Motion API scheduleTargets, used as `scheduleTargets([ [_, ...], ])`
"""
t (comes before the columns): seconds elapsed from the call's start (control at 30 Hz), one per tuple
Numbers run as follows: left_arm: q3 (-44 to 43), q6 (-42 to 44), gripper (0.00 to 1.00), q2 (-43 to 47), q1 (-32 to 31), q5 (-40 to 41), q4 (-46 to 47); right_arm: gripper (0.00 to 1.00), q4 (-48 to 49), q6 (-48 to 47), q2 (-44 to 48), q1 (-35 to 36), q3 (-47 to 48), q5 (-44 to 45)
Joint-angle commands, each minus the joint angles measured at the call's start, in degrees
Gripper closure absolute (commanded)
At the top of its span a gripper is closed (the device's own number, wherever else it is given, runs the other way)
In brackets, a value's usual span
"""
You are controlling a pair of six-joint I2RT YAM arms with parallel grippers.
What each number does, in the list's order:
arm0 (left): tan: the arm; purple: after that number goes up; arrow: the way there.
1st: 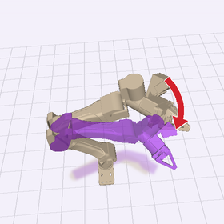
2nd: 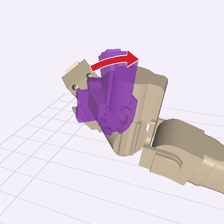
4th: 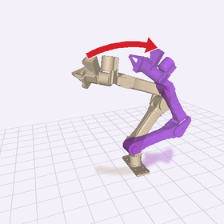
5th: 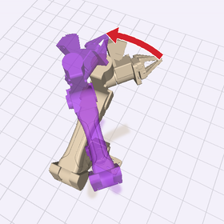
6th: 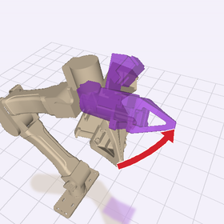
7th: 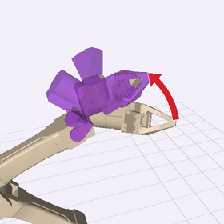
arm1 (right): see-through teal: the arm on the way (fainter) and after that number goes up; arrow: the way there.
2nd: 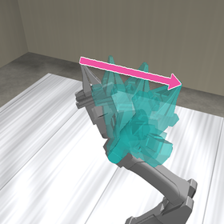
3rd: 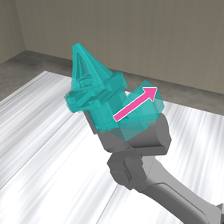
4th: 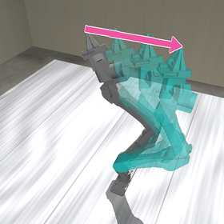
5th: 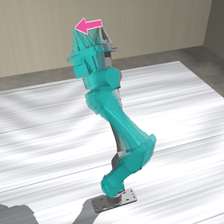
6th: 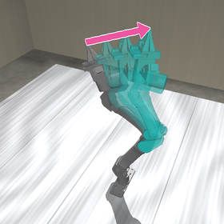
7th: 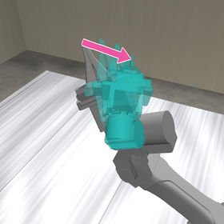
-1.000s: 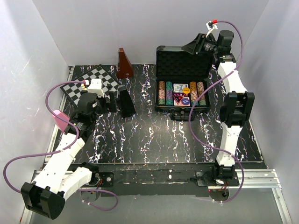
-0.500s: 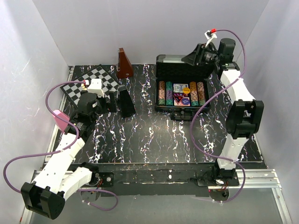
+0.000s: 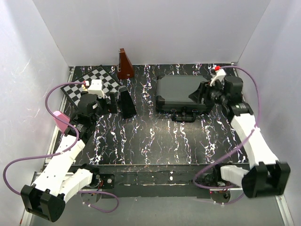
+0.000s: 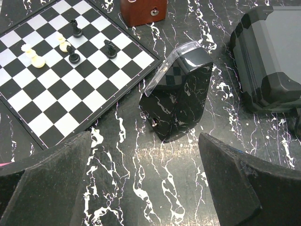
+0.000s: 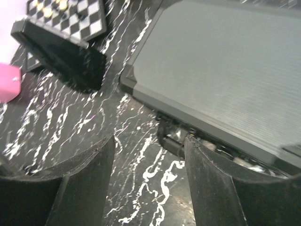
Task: Pack up texas hold em set
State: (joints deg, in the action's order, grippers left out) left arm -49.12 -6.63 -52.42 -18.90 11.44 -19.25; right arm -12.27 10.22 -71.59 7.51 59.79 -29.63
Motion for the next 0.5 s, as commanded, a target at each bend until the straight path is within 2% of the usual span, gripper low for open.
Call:
scheduleTargets([
  [0.0, 0.2, 0.2, 0.02, 1.6, -0.1, 1.2, 0.7, 0.31, -2.4, -1.0, 11.3, -0.3, -4.9, 14.3],
  [0.23, 0.4, 0.0, 0.02, 1.5, -0.1, 1.0, 0.9, 0.34, -2.5, 9.9, 12.3, -0.2, -13.1, 19.2],
  [0.47, 0.6, -0.1, 0.02, 1.8, -0.2, 1.2, 1.0, 0.38, 10.6, 27.0, 13.9, -0.2, -27.0, 22.1],
])
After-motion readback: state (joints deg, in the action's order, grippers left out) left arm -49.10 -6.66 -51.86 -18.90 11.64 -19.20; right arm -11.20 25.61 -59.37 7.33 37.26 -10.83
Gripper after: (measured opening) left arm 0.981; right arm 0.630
